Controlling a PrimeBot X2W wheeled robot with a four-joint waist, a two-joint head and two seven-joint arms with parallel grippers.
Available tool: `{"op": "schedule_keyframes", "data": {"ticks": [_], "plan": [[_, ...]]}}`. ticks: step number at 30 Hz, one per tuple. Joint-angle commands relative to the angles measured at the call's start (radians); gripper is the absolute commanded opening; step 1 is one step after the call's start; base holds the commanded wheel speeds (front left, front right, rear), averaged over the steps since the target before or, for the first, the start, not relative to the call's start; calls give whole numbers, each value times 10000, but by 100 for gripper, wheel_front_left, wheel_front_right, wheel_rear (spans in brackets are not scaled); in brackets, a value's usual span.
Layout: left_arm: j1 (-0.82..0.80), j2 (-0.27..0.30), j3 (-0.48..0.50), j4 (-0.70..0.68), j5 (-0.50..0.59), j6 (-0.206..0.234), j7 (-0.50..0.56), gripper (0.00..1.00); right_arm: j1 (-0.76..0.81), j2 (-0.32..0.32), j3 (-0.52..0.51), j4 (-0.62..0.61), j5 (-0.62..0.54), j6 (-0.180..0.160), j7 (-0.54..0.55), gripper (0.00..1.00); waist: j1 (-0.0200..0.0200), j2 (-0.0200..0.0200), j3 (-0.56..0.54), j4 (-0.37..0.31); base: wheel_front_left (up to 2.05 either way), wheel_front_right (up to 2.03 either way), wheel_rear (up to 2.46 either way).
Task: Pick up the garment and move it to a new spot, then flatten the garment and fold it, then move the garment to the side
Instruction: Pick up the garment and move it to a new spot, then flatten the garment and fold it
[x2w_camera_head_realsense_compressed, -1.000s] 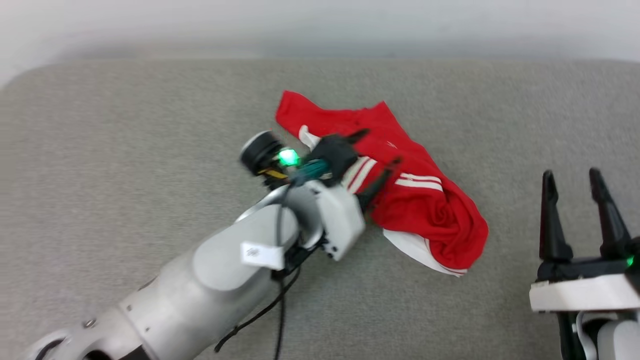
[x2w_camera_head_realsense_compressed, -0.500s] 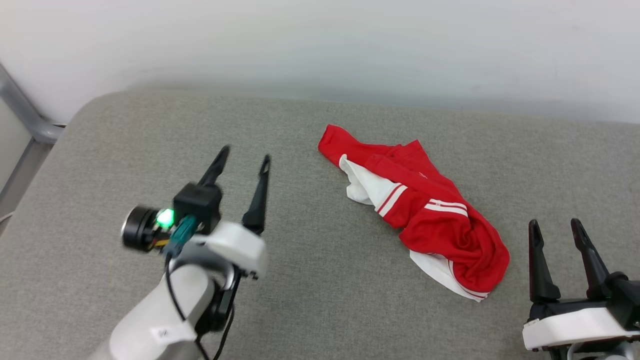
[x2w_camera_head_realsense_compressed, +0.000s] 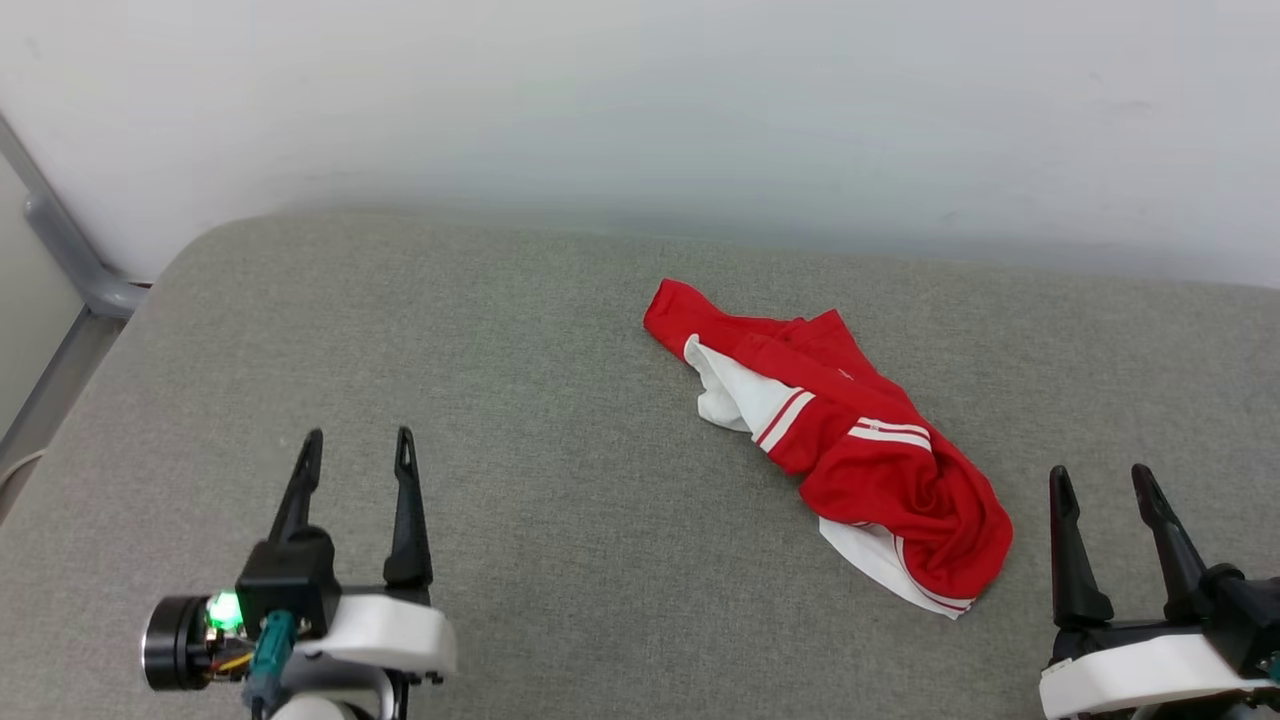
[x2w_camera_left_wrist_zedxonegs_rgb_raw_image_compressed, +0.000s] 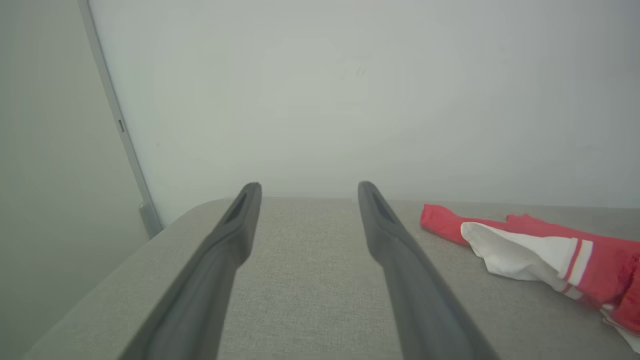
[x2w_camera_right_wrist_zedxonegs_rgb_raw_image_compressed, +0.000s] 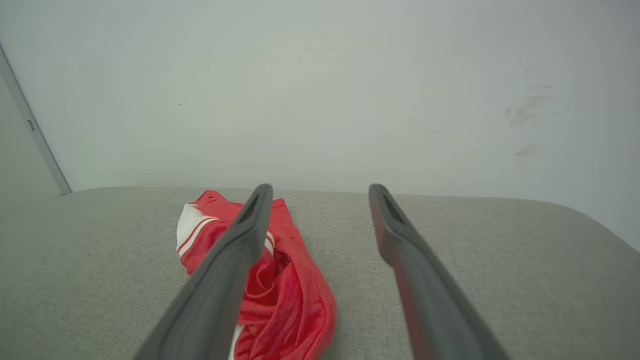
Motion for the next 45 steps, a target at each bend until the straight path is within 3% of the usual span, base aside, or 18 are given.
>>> {"op": "schedule_keyframes", "data": {"ticks": [1,11,21,40,45], "plan": [[193,-101,128,-54,154,-84,-27,100,161,20,27,28,27,-7,-24,100,1,0,-23,-23,0,0,0],[1314,-1102,1218,-90,1443,-987,-27,100,404,20,169,220,263,-7,-24,100,1,0,-174,-121,0,0,0],[1785,-1712,1844,108,2158,-1770,-29,100,543,20,192,336,400,-7,-24,100,1,0,-290,-233,0,0,0],[1754,-2196,2430,341,2711,-2502,-28,100,480,21,149,388,485,-7,-24,100,1,0,-307,-232,0,0,0],[980,-2021,2474,580,2711,-3015,-28,100,360,21,156,352,490,-7,-24,100,1,0,-215,-251,0,0,0]]}}
